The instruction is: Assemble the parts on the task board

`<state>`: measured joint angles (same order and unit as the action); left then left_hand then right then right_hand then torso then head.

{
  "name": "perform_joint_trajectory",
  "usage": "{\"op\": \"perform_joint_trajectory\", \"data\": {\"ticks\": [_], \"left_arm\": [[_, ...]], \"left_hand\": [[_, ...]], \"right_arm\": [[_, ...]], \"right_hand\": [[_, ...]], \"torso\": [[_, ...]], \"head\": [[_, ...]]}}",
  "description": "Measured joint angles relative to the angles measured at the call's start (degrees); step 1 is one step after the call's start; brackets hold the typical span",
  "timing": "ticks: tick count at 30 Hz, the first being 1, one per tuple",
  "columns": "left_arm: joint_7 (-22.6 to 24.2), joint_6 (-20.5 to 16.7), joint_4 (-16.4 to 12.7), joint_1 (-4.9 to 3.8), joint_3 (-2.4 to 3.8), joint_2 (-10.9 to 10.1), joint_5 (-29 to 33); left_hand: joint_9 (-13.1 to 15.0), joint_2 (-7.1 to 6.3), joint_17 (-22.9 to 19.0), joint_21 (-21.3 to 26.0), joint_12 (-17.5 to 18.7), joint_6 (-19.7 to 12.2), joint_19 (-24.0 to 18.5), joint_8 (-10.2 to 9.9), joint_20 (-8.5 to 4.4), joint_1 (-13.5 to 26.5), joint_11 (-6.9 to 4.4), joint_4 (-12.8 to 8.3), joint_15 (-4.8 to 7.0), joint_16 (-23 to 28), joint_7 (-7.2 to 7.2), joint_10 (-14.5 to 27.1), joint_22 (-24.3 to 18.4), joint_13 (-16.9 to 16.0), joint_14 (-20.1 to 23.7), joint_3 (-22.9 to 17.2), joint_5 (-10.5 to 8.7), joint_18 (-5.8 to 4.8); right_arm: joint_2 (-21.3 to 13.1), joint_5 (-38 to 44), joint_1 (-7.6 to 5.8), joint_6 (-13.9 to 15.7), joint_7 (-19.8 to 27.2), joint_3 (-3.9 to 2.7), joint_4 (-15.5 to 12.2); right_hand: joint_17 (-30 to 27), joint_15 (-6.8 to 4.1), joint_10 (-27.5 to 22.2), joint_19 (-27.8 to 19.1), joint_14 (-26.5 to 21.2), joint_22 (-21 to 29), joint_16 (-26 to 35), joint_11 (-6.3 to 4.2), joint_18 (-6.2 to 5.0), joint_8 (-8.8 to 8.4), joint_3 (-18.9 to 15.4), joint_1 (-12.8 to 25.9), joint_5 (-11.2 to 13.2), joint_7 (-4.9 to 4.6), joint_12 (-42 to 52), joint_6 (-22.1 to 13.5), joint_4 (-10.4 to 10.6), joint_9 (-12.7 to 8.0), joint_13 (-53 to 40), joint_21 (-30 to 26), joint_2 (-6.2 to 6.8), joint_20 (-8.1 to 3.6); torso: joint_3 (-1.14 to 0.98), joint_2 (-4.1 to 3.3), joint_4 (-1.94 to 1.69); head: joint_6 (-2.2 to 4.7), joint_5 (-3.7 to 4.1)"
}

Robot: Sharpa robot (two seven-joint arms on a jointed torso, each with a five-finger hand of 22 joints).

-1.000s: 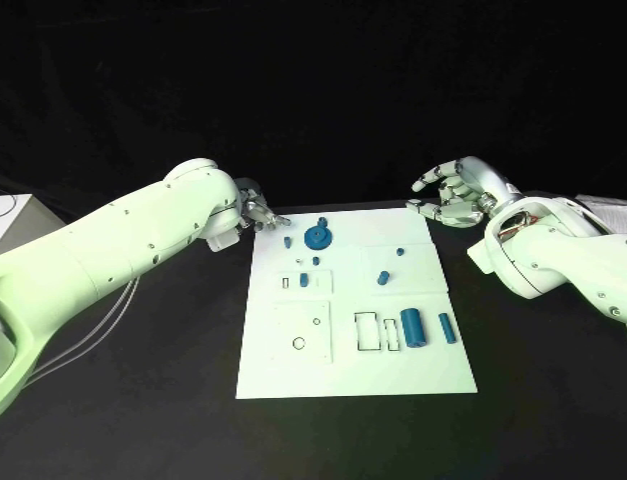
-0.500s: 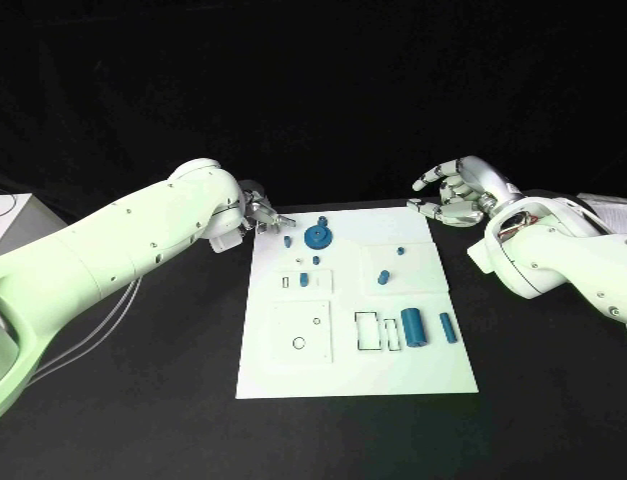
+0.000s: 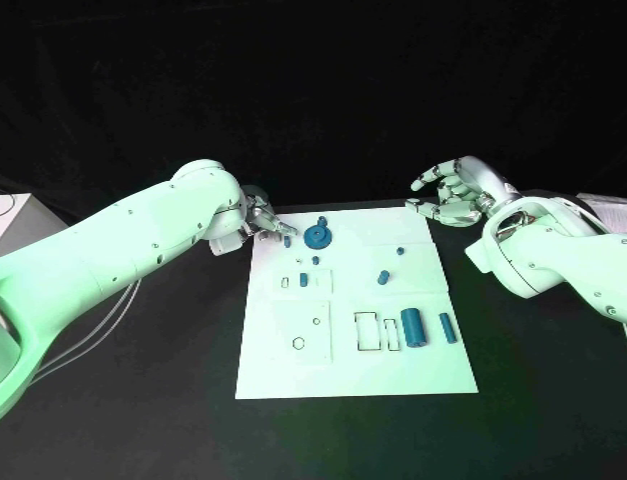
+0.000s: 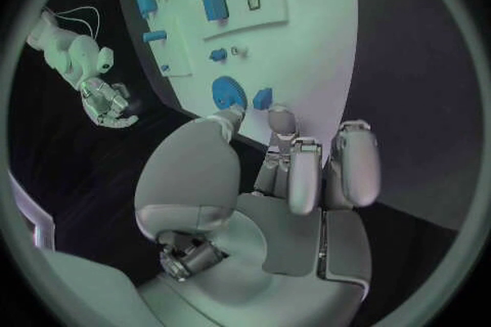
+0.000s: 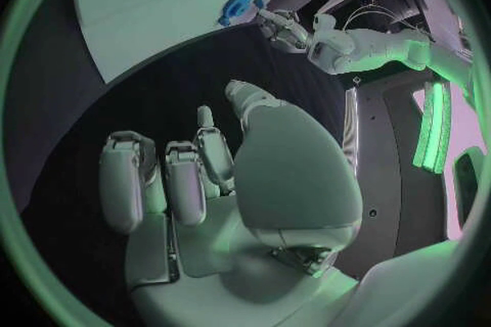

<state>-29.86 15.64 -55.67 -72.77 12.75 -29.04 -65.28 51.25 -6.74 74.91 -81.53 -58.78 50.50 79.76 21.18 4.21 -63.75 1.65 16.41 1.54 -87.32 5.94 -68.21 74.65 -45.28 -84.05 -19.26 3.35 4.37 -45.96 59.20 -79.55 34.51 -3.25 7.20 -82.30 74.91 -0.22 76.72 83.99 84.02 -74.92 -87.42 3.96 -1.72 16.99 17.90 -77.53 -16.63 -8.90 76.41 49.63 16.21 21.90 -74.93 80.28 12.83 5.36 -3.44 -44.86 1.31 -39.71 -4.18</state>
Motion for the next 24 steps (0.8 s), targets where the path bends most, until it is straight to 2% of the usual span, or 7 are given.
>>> {"op": "perform_joint_trajectory", "data": {"ticks": [16, 20, 24], "left_arm": [[0.0, 1.2, 0.3, 0.0, -0.27, 0.2, 0.2], [0.0, 1.2, 0.3, 0.0, -0.32, 0.2, 0.4], [0.0, 1.3, 0.2, 0.0, -0.35, 0.2, 0.7]], "left_hand": [[0.1, 0.42, 0.0, 0.0, 0.0, 0.0, 0.0, 0.4, 0.0, -1.4, 0.0, 0.0, -0.01, -0.2, 0.0, 0.0, 0.1, 0.2, 0.0, -1.6, 0.0, 0.0], [0.1, 0.49, 0.0, 0.0, 0.0, 0.0, 0.0, 0.7, 0.0, -3.6, 0.01, -0.4, -0.01, -0.2, 0.0, 0.0, 0.0, 0.6, 0.0, -3.7, 0.0, -0.01], [0.2, -0.12, 0.0, 0.0, 0.0, -0.2, 0.0, 0.9, 0.0, -5.6, 0.01, -1.1, 0.0, -0.2, -0.22, 0.0, 0.0, 1.1, 0.0, -5.8, 0.0, 0.0]], "right_arm": [[0.1, 0.0, 0.0, 0.0, 0.0, 0.0, 0.0], [0.1, 0.0, 0.0, 0.0, 0.0, 0.0, 0.0], [0.2, 0.0, 0.0, 0.0, 0.0, 0.0, 0.0]], "right_hand": [[0.0, 0.0, 0.0, 0.0, 0.0, 0.0, 0.0, 0.0, 0.0, 0.0, 0.0, 0.0, 0.0, 0.0, 0.0, 0.0, 0.0, 0.0, 0.0, 0.0, 0.0, 0.0], [0.0, 0.0, 0.0, 0.0, 0.0, 0.0, 0.0, 0.0, 0.0, 0.0, 0.0, 0.0, 0.0, 0.0, 0.0, 0.0, 0.0, 0.0, 0.0, 0.0, 0.0, 0.0], [0.0, 0.0, 0.0, 0.0, 0.0, 0.0, 0.0, 0.0, 0.0, 0.0, 0.0, 0.0, 0.0, 0.0, 0.0, 0.0, 0.0, 0.0, 0.0, 0.0, 0.0, 0.0]], "torso": [[-0.04, -0.04, 0.03], [-0.04, -0.04, -0.02], [-0.03, -0.04, -0.02]], "head": [[-0.26, -0.08], [-0.3, -0.08], [-0.36, -0.08]]}}
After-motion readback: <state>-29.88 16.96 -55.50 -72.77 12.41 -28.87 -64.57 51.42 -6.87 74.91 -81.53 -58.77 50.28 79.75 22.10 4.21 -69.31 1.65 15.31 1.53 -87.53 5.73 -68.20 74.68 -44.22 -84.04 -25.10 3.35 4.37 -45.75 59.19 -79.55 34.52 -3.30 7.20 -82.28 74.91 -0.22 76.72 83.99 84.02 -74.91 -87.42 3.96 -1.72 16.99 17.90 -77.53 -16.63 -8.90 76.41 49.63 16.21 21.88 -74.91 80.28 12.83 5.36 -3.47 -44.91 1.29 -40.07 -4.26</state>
